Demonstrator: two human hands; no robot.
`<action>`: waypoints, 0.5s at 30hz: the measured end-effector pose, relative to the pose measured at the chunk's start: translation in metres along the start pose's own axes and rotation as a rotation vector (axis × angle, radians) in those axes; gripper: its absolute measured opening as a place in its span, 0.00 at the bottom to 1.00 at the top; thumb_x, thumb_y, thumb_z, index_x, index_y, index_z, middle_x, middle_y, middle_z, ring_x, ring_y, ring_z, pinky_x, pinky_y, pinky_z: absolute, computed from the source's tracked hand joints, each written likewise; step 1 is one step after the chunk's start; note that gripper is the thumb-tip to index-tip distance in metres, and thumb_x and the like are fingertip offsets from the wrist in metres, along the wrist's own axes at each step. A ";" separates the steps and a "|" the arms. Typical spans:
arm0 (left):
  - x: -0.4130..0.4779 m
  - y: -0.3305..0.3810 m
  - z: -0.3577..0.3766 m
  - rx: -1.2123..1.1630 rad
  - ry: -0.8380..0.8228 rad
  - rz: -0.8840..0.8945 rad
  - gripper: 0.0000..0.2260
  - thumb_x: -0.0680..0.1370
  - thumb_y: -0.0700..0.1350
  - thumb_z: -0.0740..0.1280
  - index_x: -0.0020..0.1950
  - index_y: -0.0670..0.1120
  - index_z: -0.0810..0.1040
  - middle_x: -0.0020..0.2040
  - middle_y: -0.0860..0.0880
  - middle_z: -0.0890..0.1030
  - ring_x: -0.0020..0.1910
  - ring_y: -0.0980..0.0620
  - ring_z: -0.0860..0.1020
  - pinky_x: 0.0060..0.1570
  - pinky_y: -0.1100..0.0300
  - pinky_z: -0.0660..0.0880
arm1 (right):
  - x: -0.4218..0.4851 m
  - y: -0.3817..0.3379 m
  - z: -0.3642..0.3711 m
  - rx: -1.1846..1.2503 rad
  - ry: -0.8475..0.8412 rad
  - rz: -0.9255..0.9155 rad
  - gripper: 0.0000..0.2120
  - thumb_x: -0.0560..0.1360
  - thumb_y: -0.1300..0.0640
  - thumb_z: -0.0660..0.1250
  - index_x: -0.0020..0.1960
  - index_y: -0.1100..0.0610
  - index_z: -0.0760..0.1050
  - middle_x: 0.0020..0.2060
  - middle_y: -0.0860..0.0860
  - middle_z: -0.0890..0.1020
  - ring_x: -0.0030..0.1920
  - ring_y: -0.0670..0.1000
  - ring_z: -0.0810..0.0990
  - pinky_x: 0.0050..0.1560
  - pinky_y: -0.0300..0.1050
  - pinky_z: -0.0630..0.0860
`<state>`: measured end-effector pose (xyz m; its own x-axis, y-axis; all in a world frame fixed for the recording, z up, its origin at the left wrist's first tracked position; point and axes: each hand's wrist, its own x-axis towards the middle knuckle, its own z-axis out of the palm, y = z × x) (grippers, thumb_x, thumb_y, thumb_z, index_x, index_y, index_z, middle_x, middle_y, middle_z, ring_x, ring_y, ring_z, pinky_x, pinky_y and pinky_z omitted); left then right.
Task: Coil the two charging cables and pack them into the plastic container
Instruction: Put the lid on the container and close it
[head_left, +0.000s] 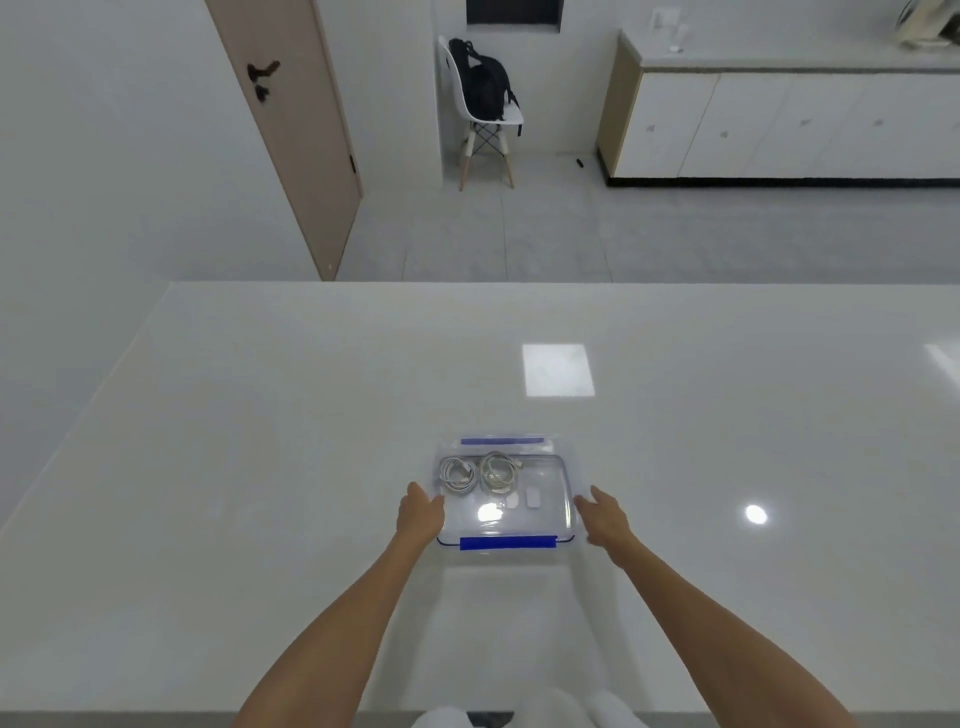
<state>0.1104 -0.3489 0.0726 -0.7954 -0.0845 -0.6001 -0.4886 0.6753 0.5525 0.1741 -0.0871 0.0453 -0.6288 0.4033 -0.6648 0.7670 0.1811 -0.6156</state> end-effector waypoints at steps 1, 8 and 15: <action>0.001 -0.004 0.001 -0.026 -0.037 0.000 0.18 0.82 0.42 0.59 0.70 0.38 0.66 0.68 0.39 0.71 0.67 0.39 0.71 0.61 0.53 0.69 | -0.001 0.001 0.000 0.091 -0.032 0.019 0.27 0.80 0.54 0.63 0.77 0.56 0.61 0.68 0.57 0.74 0.63 0.61 0.76 0.60 0.55 0.78; 0.009 0.002 0.008 -0.073 0.062 0.016 0.07 0.71 0.32 0.57 0.38 0.42 0.70 0.38 0.43 0.75 0.37 0.42 0.76 0.37 0.53 0.74 | -0.009 0.002 -0.027 0.195 0.011 -0.082 0.14 0.75 0.68 0.62 0.58 0.59 0.77 0.45 0.57 0.82 0.46 0.59 0.83 0.41 0.48 0.85; -0.033 0.062 0.070 -0.145 0.008 0.042 0.21 0.76 0.34 0.60 0.69 0.41 0.68 0.62 0.41 0.75 0.57 0.41 0.78 0.58 0.46 0.78 | -0.017 0.026 -0.123 0.314 0.034 -0.145 0.12 0.78 0.63 0.65 0.59 0.50 0.77 0.45 0.55 0.83 0.46 0.57 0.84 0.42 0.45 0.83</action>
<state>0.1312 -0.2534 0.0862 -0.8188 -0.0651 -0.5704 -0.5013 0.5652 0.6551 0.2207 0.0214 0.0924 -0.7198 0.4246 -0.5492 0.5896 -0.0439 -0.8065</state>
